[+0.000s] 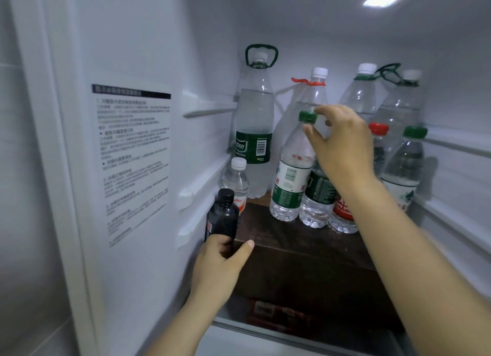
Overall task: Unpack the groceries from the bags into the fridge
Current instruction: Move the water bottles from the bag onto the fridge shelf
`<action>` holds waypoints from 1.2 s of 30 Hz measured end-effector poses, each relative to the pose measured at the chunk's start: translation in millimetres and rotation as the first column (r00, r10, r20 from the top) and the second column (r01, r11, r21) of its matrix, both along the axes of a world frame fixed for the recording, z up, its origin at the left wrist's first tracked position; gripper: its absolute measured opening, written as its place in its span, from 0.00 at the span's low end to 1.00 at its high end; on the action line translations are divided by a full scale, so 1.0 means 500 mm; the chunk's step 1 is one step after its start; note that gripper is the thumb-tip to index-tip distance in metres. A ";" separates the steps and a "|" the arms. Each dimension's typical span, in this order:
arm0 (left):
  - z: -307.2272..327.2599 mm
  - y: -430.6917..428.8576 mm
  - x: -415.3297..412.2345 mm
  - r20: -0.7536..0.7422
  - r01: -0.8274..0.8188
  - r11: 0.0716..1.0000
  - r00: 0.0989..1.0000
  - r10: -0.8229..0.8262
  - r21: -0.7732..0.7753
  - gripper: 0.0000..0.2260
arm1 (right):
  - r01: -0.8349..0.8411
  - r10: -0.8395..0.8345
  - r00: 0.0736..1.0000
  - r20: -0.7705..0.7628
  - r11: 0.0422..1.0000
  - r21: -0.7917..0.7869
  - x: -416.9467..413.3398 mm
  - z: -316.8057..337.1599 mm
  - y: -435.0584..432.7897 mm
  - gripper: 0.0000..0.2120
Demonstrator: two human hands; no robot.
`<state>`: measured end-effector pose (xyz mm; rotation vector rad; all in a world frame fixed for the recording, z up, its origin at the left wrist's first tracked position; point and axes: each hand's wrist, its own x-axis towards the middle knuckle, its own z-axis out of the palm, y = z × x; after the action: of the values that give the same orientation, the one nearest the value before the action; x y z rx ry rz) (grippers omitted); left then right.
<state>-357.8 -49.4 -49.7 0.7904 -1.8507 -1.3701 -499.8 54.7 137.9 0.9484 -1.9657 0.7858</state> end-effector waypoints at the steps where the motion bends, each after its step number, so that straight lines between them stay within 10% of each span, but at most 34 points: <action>1: 0.001 0.000 0.002 -0.030 -0.006 1.000 1.000 0.005 -0.022 0.13 | 0.003 -0.003 1.000 0.023 1.000 -0.006 0.014 -0.011 0.009 0.19; 13: 0.019 0.069 0.097 -0.113 0.108 0.857 0.975 -0.189 -0.504 0.16 | 0.207 -0.251 0.908 0.336 0.965 0.160 0.205 -0.235 0.201 0.22; 20: -0.079 0.156 0.128 0.078 0.458 0.743 0.871 -0.485 -0.489 0.17 | 0.371 -0.442 0.737 0.511 0.897 0.241 0.351 -0.410 0.320 0.21; 36: -0.255 0.484 0.288 0.444 0.963 0.092 0.201 -0.873 -0.255 0.16 | 0.668 -0.634 0.077 0.770 0.606 0.432 0.777 -0.637 0.598 0.20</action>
<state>-214.0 192.8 -177.3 -0.8600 -2.8719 -1.3048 -111.4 353.7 -180.4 -0.7242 -2.8747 0.7870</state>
